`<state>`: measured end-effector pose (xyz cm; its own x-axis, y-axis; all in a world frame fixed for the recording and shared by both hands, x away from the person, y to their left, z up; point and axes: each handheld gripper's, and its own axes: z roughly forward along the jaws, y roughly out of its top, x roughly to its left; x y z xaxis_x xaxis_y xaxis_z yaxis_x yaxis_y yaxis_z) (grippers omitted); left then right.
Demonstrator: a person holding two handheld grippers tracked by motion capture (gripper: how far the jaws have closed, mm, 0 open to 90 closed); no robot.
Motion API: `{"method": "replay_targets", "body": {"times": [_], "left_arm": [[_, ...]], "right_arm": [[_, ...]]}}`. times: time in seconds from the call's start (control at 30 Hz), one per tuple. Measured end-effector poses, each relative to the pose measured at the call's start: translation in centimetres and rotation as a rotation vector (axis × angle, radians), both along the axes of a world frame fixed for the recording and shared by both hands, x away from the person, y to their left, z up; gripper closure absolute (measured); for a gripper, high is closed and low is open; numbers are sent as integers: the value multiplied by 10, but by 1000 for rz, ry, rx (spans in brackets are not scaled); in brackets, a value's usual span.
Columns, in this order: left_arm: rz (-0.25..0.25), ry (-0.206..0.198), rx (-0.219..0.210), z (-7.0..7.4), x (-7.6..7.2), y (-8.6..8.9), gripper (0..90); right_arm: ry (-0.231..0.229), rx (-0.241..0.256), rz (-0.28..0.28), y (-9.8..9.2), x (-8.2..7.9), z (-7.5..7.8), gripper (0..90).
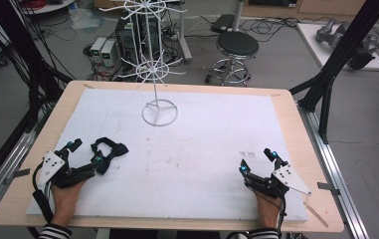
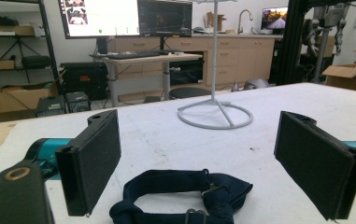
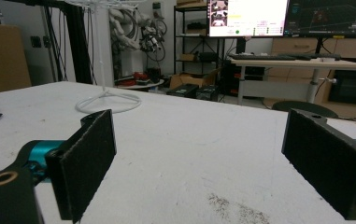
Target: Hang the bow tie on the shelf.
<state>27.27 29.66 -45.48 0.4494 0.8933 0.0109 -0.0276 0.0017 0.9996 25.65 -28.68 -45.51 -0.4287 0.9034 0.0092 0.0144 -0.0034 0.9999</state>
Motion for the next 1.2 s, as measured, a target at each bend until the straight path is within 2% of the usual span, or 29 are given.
{"method": "replay_targets", "body": {"times": [0.3,0.37,0.5,0.53,0.57,0.6,0.63,0.67,0.77,0.83,0.87,1.2], "left_arm": [[-4,48,46,7,4,1,153],[2,70,69,15,6,3,154],[6,101,85,22,9,5,154],[13,129,108,27,12,7,155],[13,129,108,27,12,7,154],[16,166,129,33,16,8,155],[16,166,129,33,16,8,155],[16,200,154,37,20,10,155],[23,255,192,41,26,11,166],[19,268,199,42,28,11,184],[19,293,215,44,32,12,191],[11,422,291,48,52,10,202]], "right_arm": [[-1,-1,-1,0,0,0,90],[-1,-1,-2,0,0,0,90],[-1,-1,-2,0,0,0,90],[-1,0,0,0,0,0,90],[-1,1,0,0,0,0,90],[0,-1,-1,0,0,0,90],[-1,-1,-1,0,0,0,90],[-1,-1,-1,0,0,0,90],[-1,-1,-1,0,0,0,90],[-1,0,0,0,0,0,90],[-1,0,0,0,0,0,90],[0,1,0,0,0,0,90]]}}
